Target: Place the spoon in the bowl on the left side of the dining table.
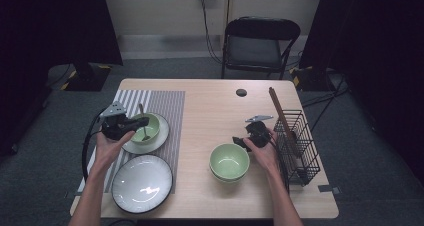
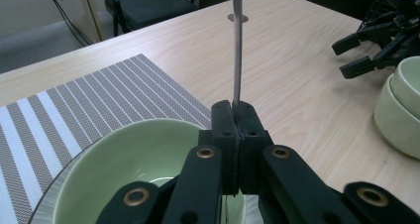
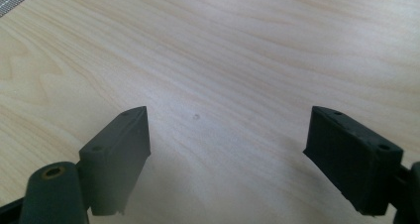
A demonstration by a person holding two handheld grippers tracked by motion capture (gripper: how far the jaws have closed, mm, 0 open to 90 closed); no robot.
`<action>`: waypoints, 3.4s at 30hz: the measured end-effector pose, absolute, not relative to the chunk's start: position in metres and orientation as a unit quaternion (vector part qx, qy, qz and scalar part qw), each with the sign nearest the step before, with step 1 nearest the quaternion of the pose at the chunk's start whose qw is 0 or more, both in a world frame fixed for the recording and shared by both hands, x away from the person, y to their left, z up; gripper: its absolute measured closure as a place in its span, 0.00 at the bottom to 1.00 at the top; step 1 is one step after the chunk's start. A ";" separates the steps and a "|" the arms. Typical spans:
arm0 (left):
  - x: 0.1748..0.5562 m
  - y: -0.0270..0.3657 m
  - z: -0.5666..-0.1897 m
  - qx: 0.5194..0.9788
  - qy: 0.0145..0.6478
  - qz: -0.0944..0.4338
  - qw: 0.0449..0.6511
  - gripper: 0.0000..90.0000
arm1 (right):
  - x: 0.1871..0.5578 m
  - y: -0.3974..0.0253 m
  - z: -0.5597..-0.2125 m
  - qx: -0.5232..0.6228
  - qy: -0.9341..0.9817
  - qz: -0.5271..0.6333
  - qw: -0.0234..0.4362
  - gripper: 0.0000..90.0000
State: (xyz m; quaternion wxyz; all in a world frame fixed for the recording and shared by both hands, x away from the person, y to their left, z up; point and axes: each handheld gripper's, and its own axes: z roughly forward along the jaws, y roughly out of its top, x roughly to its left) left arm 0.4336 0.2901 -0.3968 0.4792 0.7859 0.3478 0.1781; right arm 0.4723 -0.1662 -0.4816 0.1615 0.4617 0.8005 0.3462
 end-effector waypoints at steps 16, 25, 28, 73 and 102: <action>0.429 0.290 -0.407 0.779 0.360 0.161 0.488 0.97 | 0.463 -0.167 -0.500 0.456 0.798 0.341 0.200 0.16; 0.425 0.287 -0.406 0.785 0.353 0.154 0.485 0.96 | 0.462 -0.167 -0.501 0.454 0.796 0.344 0.203 0.16; 0.423 0.287 -0.406 0.787 0.352 0.149 0.484 0.95 | 0.462 -0.168 -0.501 0.453 0.796 0.344 0.204 0.16; 0.383 0.320 -0.406 0.769 0.371 0.166 0.493 0.84 | 0.463 -0.168 -0.501 0.452 0.797 0.345 0.203 0.16; 0.368 0.311 -0.393 0.747 0.371 0.153 0.530 0.87 | 0.463 -0.168 -0.501 0.451 0.798 0.344 0.203 0.16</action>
